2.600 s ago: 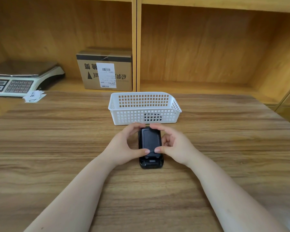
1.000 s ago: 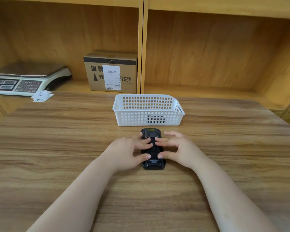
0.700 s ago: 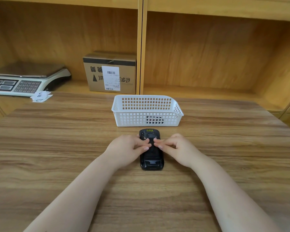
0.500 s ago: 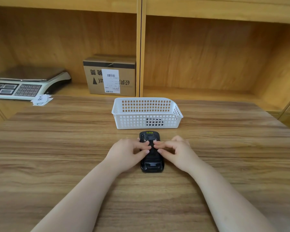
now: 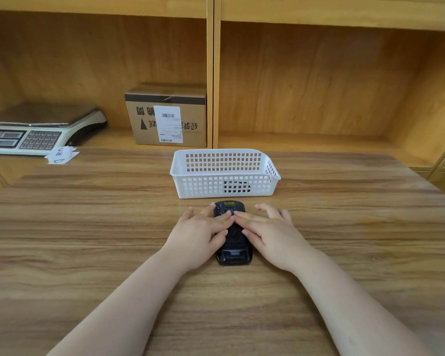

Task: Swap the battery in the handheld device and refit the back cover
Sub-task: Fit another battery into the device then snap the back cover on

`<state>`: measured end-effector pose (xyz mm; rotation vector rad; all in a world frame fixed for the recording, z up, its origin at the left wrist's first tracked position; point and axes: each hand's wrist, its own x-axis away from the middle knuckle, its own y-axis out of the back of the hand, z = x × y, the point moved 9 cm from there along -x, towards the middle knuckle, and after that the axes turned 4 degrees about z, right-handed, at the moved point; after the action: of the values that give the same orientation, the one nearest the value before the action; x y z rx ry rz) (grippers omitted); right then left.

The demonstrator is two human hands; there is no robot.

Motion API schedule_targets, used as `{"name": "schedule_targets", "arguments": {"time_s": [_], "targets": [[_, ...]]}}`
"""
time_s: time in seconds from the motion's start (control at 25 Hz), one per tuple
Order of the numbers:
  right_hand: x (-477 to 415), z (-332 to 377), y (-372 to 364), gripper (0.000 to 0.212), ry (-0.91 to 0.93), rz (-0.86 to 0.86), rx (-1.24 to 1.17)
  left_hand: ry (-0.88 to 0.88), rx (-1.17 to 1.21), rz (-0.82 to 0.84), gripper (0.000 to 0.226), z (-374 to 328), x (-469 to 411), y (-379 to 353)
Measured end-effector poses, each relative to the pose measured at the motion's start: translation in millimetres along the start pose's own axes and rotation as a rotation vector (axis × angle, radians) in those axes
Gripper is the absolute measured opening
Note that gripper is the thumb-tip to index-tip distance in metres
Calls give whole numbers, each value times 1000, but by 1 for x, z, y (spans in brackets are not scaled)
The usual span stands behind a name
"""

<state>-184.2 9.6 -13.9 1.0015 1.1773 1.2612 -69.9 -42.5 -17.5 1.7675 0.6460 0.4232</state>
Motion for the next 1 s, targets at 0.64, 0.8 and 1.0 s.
{"name": "schedule_targets", "arguments": {"time_s": [0.64,0.8,1.0], "targets": [[-3,-29,-11,22,-86,64,-552,98,291,11,21,24,11,14],[-2,-23,0,12,-59,-23,-693,198,511,-138,10,31,13,19],[-10,-48,14,10,-263,-358,-982,349,717,-435,4,53,3,26]]}}
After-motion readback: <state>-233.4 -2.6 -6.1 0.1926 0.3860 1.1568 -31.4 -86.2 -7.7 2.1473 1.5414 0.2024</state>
